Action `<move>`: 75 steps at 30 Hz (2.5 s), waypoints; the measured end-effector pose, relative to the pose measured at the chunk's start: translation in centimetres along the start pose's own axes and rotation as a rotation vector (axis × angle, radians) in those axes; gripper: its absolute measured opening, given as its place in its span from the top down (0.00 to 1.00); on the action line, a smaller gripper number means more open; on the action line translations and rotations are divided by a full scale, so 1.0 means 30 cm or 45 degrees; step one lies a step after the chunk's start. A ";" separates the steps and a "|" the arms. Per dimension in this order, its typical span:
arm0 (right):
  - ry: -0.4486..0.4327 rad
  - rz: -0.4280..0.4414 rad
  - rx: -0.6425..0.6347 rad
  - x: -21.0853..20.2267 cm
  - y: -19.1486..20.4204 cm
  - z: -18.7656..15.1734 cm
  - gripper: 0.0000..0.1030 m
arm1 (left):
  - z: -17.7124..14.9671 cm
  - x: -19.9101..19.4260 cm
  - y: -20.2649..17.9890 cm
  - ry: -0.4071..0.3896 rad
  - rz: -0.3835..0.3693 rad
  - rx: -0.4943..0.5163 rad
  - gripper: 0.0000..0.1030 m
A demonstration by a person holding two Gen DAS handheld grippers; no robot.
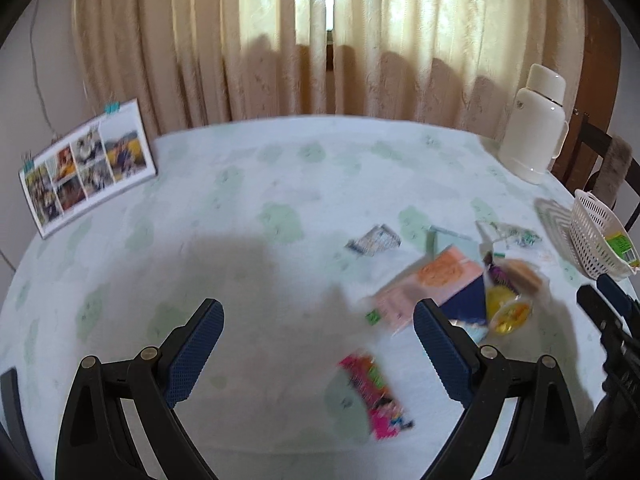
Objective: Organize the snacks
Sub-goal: 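Grasp the pink candy stick with the left gripper, then grasp the yellow jelly cup with the right gripper while the left gripper holds the candy stick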
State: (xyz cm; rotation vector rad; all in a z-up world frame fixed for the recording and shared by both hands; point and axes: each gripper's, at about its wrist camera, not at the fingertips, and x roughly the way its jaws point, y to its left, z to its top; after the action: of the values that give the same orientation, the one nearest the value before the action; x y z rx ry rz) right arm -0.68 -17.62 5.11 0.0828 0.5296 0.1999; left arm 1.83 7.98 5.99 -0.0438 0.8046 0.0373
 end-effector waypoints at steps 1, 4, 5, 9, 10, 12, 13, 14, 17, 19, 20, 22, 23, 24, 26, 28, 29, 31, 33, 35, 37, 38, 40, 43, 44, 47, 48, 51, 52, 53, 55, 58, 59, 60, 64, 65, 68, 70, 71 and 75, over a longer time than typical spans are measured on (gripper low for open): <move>0.005 0.006 0.011 0.002 -0.005 -0.001 0.27 | -0.013 0.004 0.006 0.020 -0.012 -0.006 0.08; 0.023 0.016 0.044 0.009 -0.021 -0.003 0.26 | -0.047 0.017 -0.003 0.066 -0.036 -0.002 0.08; 0.023 0.016 0.051 0.008 -0.024 -0.004 0.26 | -0.056 0.020 -0.012 0.074 -0.041 0.005 0.08; 0.017 0.018 0.046 0.001 -0.023 0.000 0.26 | -0.084 0.039 -0.055 0.106 -0.053 0.044 0.11; 0.016 0.019 0.042 0.000 -0.021 0.003 0.26 | -0.091 0.044 -0.067 0.116 -0.060 0.057 0.15; 0.015 0.019 0.035 0.000 -0.018 0.006 0.26 | -0.102 0.057 -0.087 0.141 -0.073 0.077 0.23; 0.015 0.019 0.034 0.000 -0.017 0.006 0.26 | -0.107 0.064 -0.091 0.155 -0.077 0.082 0.29; 0.015 0.018 0.035 -0.001 -0.016 0.005 0.26 | -0.112 0.073 -0.094 0.169 -0.079 0.083 0.36; 0.017 0.018 0.041 0.000 -0.016 0.005 0.26 | -0.126 0.112 -0.088 0.231 -0.082 0.062 0.55; 0.019 0.017 0.045 0.001 -0.016 0.005 0.26 | -0.128 0.111 -0.080 0.213 -0.063 0.056 0.64; 0.020 0.016 0.046 0.001 -0.015 0.005 0.26 | -0.128 0.109 -0.077 0.212 -0.067 0.051 0.71; 0.023 0.016 0.045 0.002 -0.015 0.006 0.26 | -0.130 0.105 -0.073 0.205 -0.075 0.041 0.80; 0.023 0.016 0.045 0.002 -0.015 0.006 0.26 | -0.130 0.103 -0.072 0.200 -0.078 0.040 0.81; 0.022 0.015 0.045 0.002 -0.014 0.006 0.26 | -0.131 0.101 -0.070 0.193 -0.088 0.038 0.81; 0.022 0.014 0.045 0.002 -0.014 0.006 0.26 | -0.133 0.094 -0.069 0.180 -0.100 0.037 0.82; 0.022 0.013 0.044 0.002 -0.014 0.005 0.26 | -0.133 0.076 -0.068 0.147 -0.101 0.042 0.83; 0.023 0.009 0.042 0.002 -0.013 0.005 0.26 | -0.130 0.066 -0.069 0.126 -0.099 0.046 0.83; 0.026 0.007 0.038 0.004 -0.011 0.003 0.26 | -0.122 0.045 -0.071 0.078 -0.095 0.051 0.83; 0.039 0.014 0.026 0.007 0.001 -0.002 0.26 | -0.115 0.026 -0.071 0.040 -0.099 0.048 0.83; 0.053 0.024 0.012 0.012 0.017 -0.007 0.26 | -0.110 0.013 -0.065 0.015 -0.101 0.040 0.83; 0.078 0.035 -0.013 0.023 0.044 -0.012 0.26 | -0.106 0.007 -0.059 0.003 -0.096 0.031 0.83; 0.100 0.047 -0.023 0.034 0.060 -0.015 0.26 | -0.105 0.005 -0.053 0.000 -0.097 0.023 0.83; 0.137 0.081 -0.023 0.054 0.083 -0.020 0.26 | -0.106 0.004 -0.044 0.002 -0.101 0.011 0.83; 0.204 0.145 0.000 0.092 0.119 -0.024 0.26 | -0.110 0.008 -0.035 0.012 -0.108 -0.004 0.83; 0.220 0.158 0.004 0.104 0.130 -0.025 0.26 | -0.113 0.008 -0.032 0.013 -0.110 -0.007 0.83; 0.283 0.175 0.003 0.152 0.161 -0.024 0.27 | -0.115 0.002 -0.025 0.008 -0.116 -0.014 0.83; 0.301 0.172 0.004 0.169 0.168 -0.026 0.27 | -0.116 -0.002 -0.024 0.002 -0.116 -0.015 0.83; 0.352 0.143 0.011 0.213 0.178 -0.027 0.28 | -0.118 -0.013 -0.024 -0.012 -0.107 -0.016 0.83; 0.373 0.138 0.017 0.229 0.178 -0.029 0.30 | -0.118 -0.014 -0.023 -0.013 -0.107 -0.016 0.83; 0.393 0.133 0.021 0.245 0.179 -0.030 0.35 | -0.119 -0.016 -0.023 -0.013 -0.111 -0.017 0.83; 0.418 0.125 0.022 0.265 0.181 -0.032 0.40 | -0.121 -0.019 -0.024 -0.015 -0.118 -0.018 0.83; 0.431 0.131 0.028 0.277 0.183 -0.031 0.49 | -0.122 -0.025 -0.019 -0.021 -0.123 -0.021 0.83; 0.429 0.127 0.026 0.278 0.184 -0.031 0.51 | -0.123 -0.025 -0.018 -0.022 -0.124 -0.022 0.83; 0.427 0.123 0.025 0.276 0.183 -0.031 0.52 | -0.123 -0.025 -0.018 -0.022 -0.124 -0.023 0.83; 0.409 0.110 0.016 0.264 0.188 -0.030 0.56 | -0.123 -0.025 -0.017 -0.021 -0.122 -0.022 0.83; 0.404 0.108 0.009 0.260 0.191 -0.029 0.56 | -0.123 -0.024 -0.017 -0.021 -0.123 -0.022 0.83; 0.369 0.093 -0.025 0.236 0.202 -0.027 0.56 | -0.124 -0.026 -0.013 -0.017 -0.121 -0.026 0.83; 0.339 0.079 -0.044 0.215 0.207 -0.024 0.56 | -0.123 -0.025 -0.014 -0.015 -0.120 -0.028 0.83; 0.327 0.073 -0.049 0.207 0.208 -0.022 0.56 | -0.123 -0.025 -0.014 -0.014 -0.120 -0.027 0.83; 0.299 0.058 -0.042 0.186 0.198 -0.011 0.56 | -0.122 -0.022 -0.020 -0.013 -0.120 -0.021 0.83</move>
State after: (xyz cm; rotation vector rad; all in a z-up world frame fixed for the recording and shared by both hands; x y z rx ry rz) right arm 2.88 -10.64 2.84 0.0394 0.7582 0.2644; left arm -1.24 7.17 3.94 -0.0973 0.7912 -0.0450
